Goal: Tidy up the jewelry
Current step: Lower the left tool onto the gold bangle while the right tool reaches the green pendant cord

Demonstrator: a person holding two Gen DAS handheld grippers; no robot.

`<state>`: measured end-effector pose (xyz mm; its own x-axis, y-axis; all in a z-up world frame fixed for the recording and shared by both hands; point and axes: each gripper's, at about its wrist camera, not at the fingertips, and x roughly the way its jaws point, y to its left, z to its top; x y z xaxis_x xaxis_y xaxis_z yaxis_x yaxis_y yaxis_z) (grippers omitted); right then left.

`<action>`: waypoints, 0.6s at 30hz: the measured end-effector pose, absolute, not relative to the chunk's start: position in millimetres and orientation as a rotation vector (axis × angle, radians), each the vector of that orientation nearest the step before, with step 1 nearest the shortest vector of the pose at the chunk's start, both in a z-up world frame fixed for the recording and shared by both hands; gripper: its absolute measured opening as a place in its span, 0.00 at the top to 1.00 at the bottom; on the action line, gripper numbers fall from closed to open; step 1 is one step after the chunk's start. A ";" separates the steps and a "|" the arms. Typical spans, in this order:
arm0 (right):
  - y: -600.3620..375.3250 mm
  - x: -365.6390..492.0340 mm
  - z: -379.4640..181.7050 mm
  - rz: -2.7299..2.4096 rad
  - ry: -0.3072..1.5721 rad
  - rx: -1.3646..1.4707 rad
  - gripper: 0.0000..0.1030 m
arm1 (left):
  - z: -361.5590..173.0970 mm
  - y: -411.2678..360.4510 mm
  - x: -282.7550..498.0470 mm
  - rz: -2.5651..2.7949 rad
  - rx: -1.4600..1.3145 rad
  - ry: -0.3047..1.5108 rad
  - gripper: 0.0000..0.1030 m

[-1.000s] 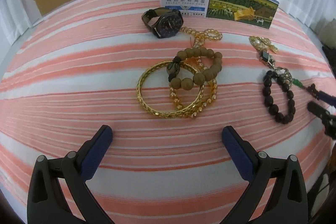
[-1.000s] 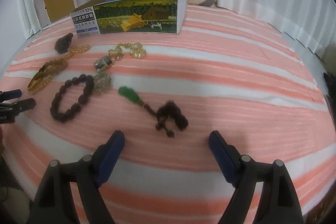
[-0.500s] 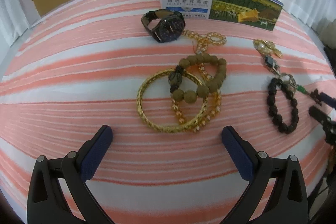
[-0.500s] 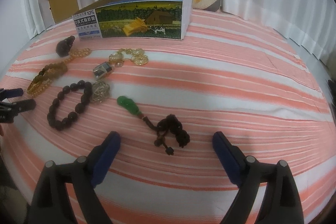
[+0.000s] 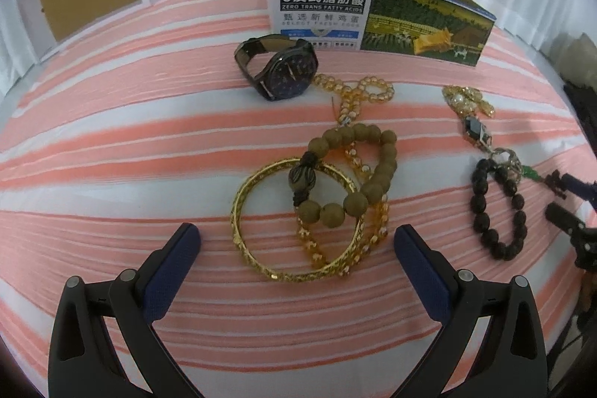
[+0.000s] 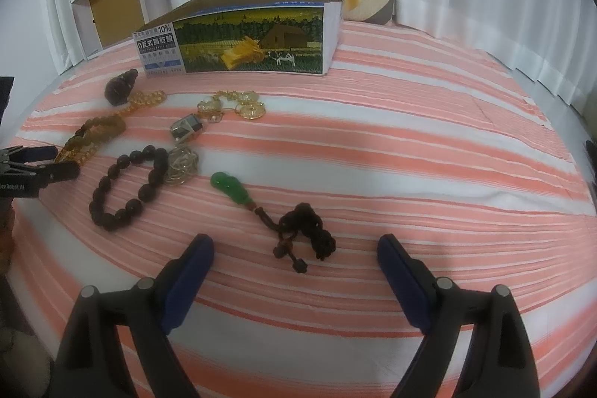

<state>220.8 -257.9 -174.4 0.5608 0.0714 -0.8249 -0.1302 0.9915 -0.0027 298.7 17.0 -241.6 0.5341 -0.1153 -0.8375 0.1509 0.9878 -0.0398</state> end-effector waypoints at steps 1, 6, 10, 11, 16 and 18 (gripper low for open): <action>-257.4 220.8 -174.4 0.119 0.970 -0.070 0.12 | -241.7 18.5 298.6 -0.162 0.037 0.993 0.00; -256.0 221.0 -173.8 0.126 0.989 -0.084 0.12 | -241.8 22.0 296.0 -0.194 0.034 0.985 0.01; -255.1 222.0 -173.0 0.133 0.999 -0.091 0.13 | -242.2 22.3 295.5 -0.196 0.035 0.987 0.01; -255.6 221.7 -172.4 0.134 0.997 -0.091 0.17 | -242.9 21.1 295.6 -0.194 0.054 0.990 0.01; -260.5 218.8 -169.4 0.138 0.980 -0.084 0.37 | -241.1 22.1 294.8 -0.220 0.060 0.971 0.09; -264.8 218.3 -167.6 0.142 0.974 -0.068 0.57 | -238.8 24.9 291.0 -0.239 0.064 0.948 0.24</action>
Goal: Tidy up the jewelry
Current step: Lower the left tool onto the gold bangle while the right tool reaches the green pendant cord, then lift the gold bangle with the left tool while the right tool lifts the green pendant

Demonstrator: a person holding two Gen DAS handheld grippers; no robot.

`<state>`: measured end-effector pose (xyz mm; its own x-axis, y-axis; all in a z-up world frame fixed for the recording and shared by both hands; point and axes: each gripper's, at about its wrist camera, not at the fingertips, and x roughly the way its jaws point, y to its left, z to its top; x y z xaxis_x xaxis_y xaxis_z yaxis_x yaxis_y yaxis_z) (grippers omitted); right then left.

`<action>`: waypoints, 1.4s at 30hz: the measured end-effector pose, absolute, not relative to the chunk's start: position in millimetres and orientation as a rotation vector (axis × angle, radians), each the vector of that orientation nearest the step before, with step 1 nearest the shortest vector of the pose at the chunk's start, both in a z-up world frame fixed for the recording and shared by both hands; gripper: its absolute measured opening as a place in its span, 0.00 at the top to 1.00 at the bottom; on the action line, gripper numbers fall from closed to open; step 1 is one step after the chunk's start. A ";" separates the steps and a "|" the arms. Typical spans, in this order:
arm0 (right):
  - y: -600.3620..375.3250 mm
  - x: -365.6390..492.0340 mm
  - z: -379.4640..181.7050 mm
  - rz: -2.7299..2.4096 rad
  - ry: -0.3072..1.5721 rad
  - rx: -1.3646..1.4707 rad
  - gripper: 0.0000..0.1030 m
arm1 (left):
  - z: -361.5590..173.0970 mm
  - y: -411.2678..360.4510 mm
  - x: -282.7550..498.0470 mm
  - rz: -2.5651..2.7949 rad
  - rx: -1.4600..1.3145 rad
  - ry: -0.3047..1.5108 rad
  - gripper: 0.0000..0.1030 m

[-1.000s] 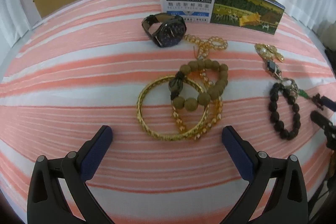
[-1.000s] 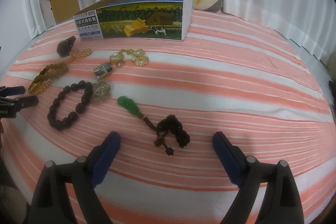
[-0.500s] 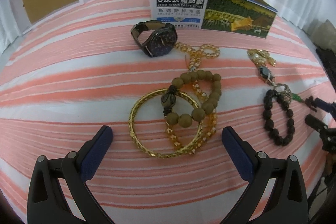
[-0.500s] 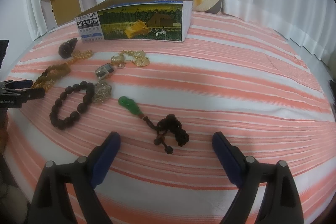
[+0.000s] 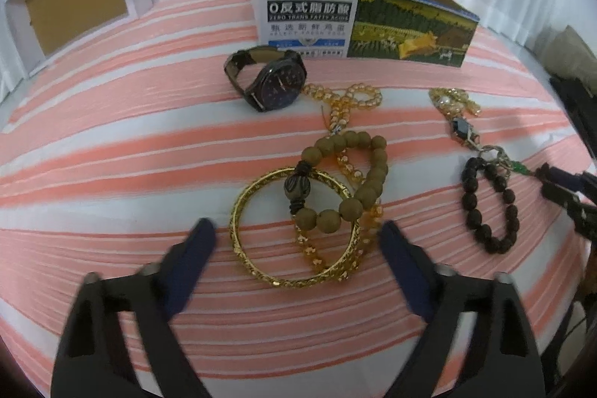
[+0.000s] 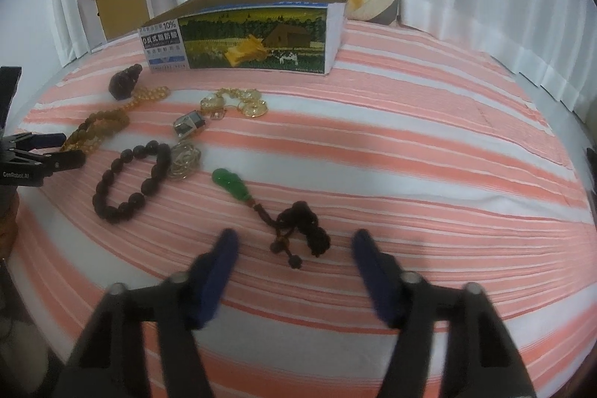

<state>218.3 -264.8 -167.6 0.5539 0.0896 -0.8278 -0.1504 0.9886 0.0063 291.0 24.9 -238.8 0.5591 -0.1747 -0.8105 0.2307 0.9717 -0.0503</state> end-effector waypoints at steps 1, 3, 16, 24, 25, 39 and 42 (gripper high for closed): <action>-266.8 218.1 -167.0 0.143 0.972 -0.063 0.63 | -238.4 24.9 290.9 -0.245 0.066 0.943 0.28; -268.4 218.5 -166.9 0.146 0.972 -0.064 0.74 | -237.3 28.3 288.4 -0.259 0.059 0.930 0.33; -267.4 215.4 -167.2 0.171 0.970 -0.063 0.78 | -229.7 60.2 241.1 -0.233 0.020 0.931 0.33; -261.1 216.3 -169.7 0.226 0.958 -0.069 0.48 | -236.1 61.3 235.5 -0.202 0.034 0.912 0.29; -259.1 217.1 -170.2 0.230 0.952 -0.081 0.49 | -236.3 61.4 235.2 -0.200 0.036 0.906 0.29; -268.2 204.6 -155.0 0.195 0.852 -0.035 0.91 | -218.3 76.0 213.6 -0.150 -0.024 0.809 0.33; -266.8 201.7 -141.4 0.203 0.829 -0.028 0.91 | -207.5 75.7 208.6 -0.144 -0.027 0.782 0.33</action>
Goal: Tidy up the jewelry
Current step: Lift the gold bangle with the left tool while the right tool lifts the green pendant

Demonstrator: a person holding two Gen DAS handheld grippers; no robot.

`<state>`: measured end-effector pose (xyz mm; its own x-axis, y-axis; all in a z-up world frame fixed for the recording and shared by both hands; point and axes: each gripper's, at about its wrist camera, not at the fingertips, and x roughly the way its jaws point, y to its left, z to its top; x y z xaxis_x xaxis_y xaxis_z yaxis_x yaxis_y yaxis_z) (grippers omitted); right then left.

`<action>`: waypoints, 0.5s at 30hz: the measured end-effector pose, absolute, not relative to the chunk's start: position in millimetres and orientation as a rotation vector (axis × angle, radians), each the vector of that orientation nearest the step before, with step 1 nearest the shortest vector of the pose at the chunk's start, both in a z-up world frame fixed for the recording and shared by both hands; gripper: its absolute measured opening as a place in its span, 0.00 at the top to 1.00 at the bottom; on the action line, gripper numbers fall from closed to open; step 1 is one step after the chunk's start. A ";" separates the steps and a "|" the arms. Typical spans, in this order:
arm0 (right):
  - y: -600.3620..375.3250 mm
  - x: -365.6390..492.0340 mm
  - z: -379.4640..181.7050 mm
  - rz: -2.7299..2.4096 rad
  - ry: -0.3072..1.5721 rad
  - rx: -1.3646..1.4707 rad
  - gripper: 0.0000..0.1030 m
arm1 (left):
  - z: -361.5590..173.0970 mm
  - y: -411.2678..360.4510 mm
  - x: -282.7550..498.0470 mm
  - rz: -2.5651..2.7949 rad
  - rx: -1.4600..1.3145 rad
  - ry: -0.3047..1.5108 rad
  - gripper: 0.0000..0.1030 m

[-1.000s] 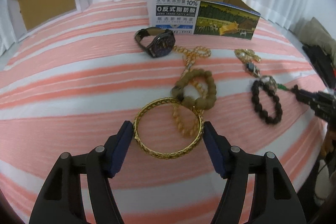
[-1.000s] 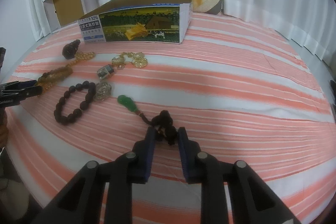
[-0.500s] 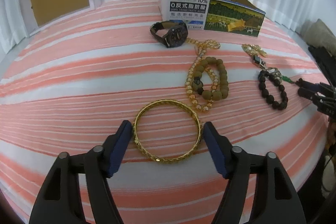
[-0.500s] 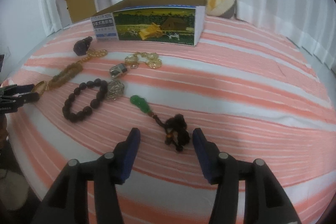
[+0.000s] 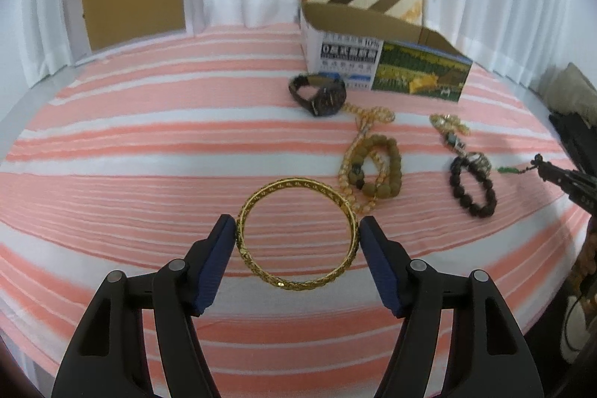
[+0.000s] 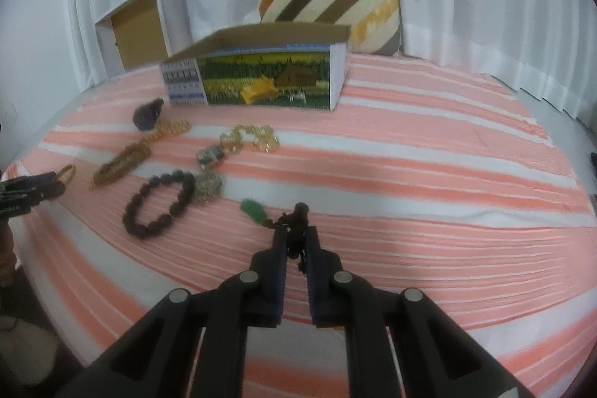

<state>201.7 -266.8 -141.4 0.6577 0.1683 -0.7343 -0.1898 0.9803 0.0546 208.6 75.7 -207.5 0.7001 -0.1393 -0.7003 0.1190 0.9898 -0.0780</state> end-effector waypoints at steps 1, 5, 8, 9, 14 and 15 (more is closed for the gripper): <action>-265.5 201.3 -136.9 0.206 0.823 -0.029 0.91 | -204.6 75.8 207.3 -0.142 -0.029 0.777 0.33; -262.7 201.8 -123.0 0.210 0.807 -0.011 0.91 | -192.1 72.9 209.2 -0.137 -0.037 0.766 0.33; -260.4 202.6 -111.1 0.216 0.790 0.007 0.91 | -181.4 68.5 213.6 -0.139 -0.040 0.761 0.33; -259.1 203.1 -107.3 0.217 0.786 0.008 0.91 | -176.7 66.7 216.3 -0.140 -0.043 0.759 0.33; -254.5 210.0 -85.0 0.232 0.759 0.023 0.91 | -149.8 57.9 228.7 -0.157 -0.060 0.735 0.33; -254.2 211.5 -80.6 0.234 0.753 0.027 0.91 | -143.0 55.1 231.8 -0.163 -0.059 0.727 0.33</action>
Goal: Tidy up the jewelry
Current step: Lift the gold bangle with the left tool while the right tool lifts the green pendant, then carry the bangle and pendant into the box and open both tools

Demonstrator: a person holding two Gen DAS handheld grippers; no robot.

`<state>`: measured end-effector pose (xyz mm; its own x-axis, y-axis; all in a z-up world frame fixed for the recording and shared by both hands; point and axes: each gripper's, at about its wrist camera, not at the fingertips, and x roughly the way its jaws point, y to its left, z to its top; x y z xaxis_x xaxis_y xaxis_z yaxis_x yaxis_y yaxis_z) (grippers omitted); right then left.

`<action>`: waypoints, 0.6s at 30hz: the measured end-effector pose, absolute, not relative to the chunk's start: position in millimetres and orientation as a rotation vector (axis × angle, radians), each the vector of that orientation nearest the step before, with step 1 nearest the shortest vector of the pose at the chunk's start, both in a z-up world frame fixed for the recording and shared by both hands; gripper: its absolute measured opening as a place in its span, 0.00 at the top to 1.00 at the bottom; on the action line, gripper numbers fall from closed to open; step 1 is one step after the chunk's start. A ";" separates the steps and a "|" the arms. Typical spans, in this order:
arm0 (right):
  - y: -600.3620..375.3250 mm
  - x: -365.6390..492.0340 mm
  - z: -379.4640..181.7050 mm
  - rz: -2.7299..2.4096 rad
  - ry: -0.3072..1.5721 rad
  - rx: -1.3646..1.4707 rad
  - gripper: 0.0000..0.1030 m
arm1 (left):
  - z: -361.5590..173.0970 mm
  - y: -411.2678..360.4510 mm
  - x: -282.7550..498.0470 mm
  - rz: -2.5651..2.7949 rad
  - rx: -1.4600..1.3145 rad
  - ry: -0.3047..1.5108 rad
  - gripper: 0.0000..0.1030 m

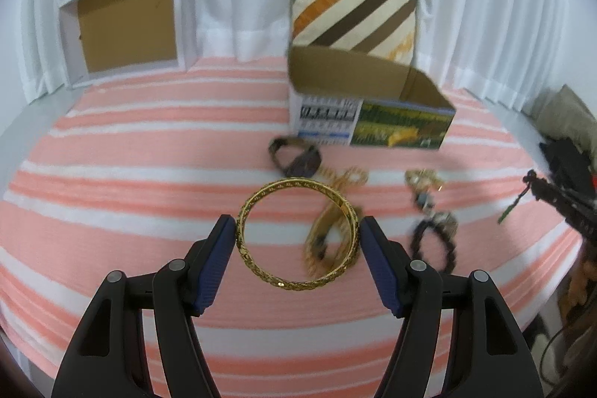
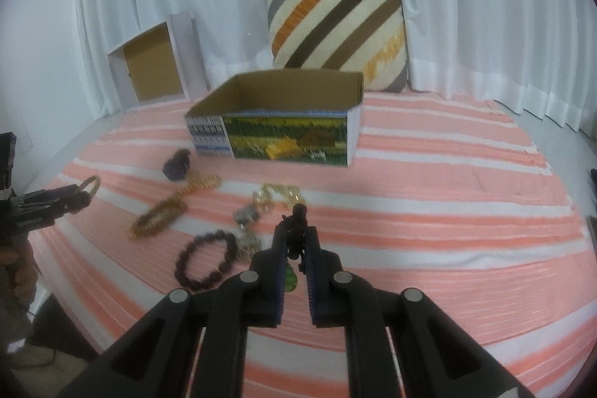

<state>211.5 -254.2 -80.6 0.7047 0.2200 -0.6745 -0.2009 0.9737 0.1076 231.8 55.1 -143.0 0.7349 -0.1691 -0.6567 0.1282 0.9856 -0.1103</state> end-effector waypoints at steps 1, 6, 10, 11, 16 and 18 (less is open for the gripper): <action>-253.6 213.5 -75.7 0.238 0.748 0.031 0.91 | -139.2 53.0 234.0 -0.168 -0.058 0.724 0.33; -247.7 226.1 -54.2 0.260 0.723 0.047 0.91 | -109.1 39.6 252.8 -0.200 -0.049 0.703 0.33; -239.3 241.4 -37.3 0.286 0.701 0.062 0.91 | -90.4 32.4 272.9 -0.217 -0.060 0.690 0.33; -236.8 247.9 -32.1 0.295 0.695 0.068 0.91 | -84.4 30.7 280.6 -0.222 -0.066 0.689 0.33; -226.0 275.2 -10.7 0.324 0.664 0.082 0.91 | -59.7 27.2 307.7 -0.232 -0.070 0.673 0.33; -223.0 284.8 -1.7 0.331 0.651 0.083 0.91 | -50.5 22.0 317.6 -0.218 -0.041 0.663 0.33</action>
